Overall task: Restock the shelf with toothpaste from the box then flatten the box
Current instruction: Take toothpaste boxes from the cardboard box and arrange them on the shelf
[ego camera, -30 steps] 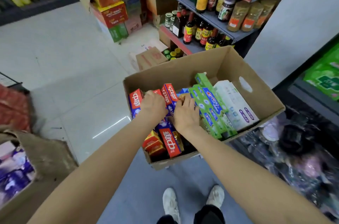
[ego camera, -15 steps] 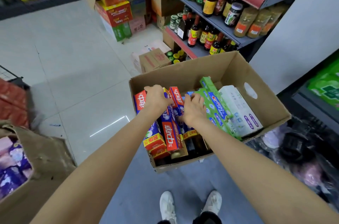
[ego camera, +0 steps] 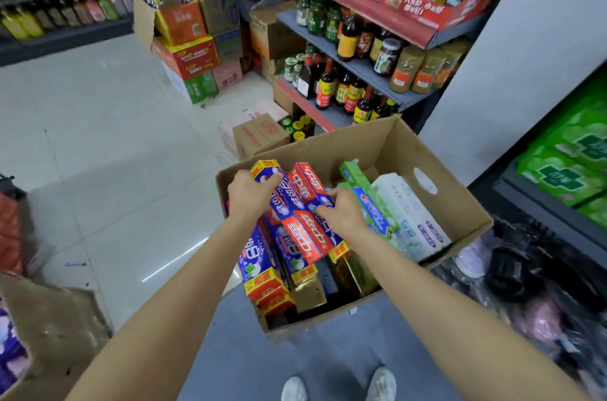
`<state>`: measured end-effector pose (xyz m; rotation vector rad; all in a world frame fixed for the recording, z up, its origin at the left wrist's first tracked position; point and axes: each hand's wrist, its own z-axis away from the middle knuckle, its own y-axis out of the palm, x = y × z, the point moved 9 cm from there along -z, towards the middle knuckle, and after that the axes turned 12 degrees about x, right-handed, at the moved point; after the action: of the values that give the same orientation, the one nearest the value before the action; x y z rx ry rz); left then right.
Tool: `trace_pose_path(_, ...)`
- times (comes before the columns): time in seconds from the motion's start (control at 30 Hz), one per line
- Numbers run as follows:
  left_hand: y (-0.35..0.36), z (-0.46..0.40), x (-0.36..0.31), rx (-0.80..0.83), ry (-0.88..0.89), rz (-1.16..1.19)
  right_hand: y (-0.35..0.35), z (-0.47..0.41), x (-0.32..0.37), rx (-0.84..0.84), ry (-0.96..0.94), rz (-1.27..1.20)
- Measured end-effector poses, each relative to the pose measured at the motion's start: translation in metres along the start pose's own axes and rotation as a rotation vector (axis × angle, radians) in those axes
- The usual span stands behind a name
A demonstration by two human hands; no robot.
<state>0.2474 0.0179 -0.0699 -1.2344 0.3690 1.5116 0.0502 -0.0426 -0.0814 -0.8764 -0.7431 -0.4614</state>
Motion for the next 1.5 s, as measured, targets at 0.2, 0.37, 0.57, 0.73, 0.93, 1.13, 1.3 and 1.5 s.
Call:
trace_pose_path(0.2,0.052,-0.003,-0.046,0.196,-0.059,0.612,-0.074,0.022,-0.011,0.001,0.014,-0.577)
trace_pose_path(0.37,0.137,0.012,-0.141,0.428,-0.022,0.797,-0.171,0.046,-0.021,-0.051,-0.010,-0.848)
trace_pose_path(0.57,0.273,0.062,-0.266,0.779,0.037,0.593,-0.315,0.081,-0.045,-0.227,-0.081,-0.976)
trace_pose_path(0.73,0.384,0.101,-0.368,0.927,0.218,0.556,-0.456,0.104,-0.079,-0.369,-0.157,-0.879)
trace_pose_path(0.93,0.490,0.113,-0.441,0.888,0.340,0.475,-0.616,0.121,-0.117,-0.612,-0.210,-0.400)
trace_pose_path(1.13,0.551,0.097,-0.468,0.842,0.270,0.528,-0.698,0.087,-0.152,-0.586,0.007,0.128)
trace_pose_path(1.3,0.574,0.096,-0.477,0.893,0.206,0.487,-0.715,0.049,-0.159,-0.544,-0.006,0.439)
trace_pose_path(1.5,0.571,0.075,-0.479,0.802,0.190,0.624,-0.721,0.035,-0.163,-0.618,-0.008,0.577)
